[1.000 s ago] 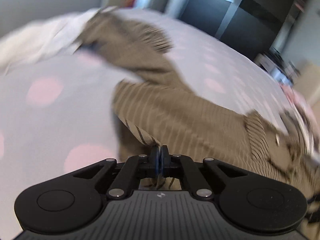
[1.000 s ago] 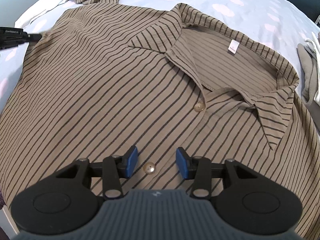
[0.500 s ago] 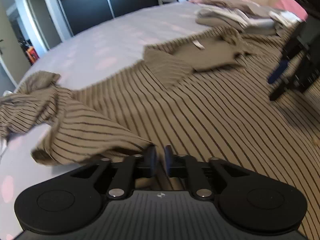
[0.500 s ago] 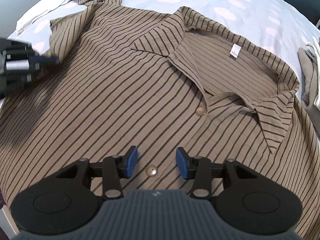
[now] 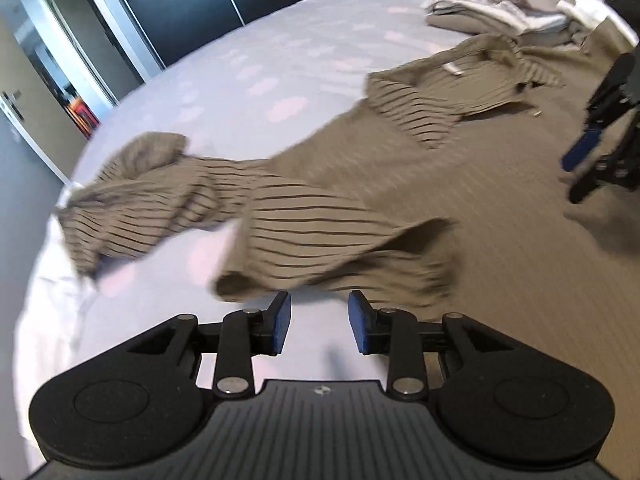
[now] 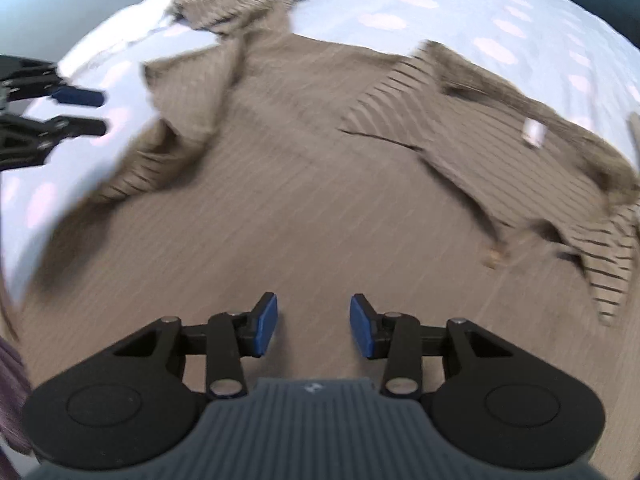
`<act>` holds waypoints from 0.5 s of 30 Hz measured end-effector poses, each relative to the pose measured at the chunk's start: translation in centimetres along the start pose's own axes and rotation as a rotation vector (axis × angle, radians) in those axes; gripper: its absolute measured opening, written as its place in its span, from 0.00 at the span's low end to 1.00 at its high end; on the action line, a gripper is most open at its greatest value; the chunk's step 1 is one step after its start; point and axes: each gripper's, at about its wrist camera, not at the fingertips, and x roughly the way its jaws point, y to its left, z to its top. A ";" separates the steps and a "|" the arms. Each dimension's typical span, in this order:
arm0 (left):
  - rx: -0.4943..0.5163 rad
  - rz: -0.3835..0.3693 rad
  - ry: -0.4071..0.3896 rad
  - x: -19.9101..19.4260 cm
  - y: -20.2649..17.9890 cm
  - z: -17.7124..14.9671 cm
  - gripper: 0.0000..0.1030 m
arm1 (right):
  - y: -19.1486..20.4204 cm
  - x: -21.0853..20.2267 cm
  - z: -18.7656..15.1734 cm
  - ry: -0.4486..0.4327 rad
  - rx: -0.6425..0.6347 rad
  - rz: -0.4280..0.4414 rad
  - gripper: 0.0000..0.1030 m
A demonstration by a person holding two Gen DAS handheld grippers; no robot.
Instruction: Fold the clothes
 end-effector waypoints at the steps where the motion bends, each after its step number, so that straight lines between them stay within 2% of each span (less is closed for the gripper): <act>1: 0.028 0.020 -0.001 0.3 0.4 0.0 0.28 | 0.7 0.2 0.4 -0.008 -0.003 0.012 0.40; 4: 0.107 0.063 -0.007 1.8 1.2 0.1 0.28 | 2.9 0.6 1.6 -0.031 -0.010 0.048 0.40; 10: 0.340 0.153 -0.023 4.7 0.8 -1.0 0.29 | 7.3 1.5 4.1 -0.076 -0.025 0.119 0.39; 12: 0.429 0.170 -0.025 5.4 0.3 -1.6 0.29 | 7.7 1.9 4.9 -0.083 -0.029 0.133 0.39; 15: 0.481 0.188 -0.035 6.3 0.1 -2.0 0.29 | 8.0 2.3 5.9 -0.093 -0.036 0.141 0.39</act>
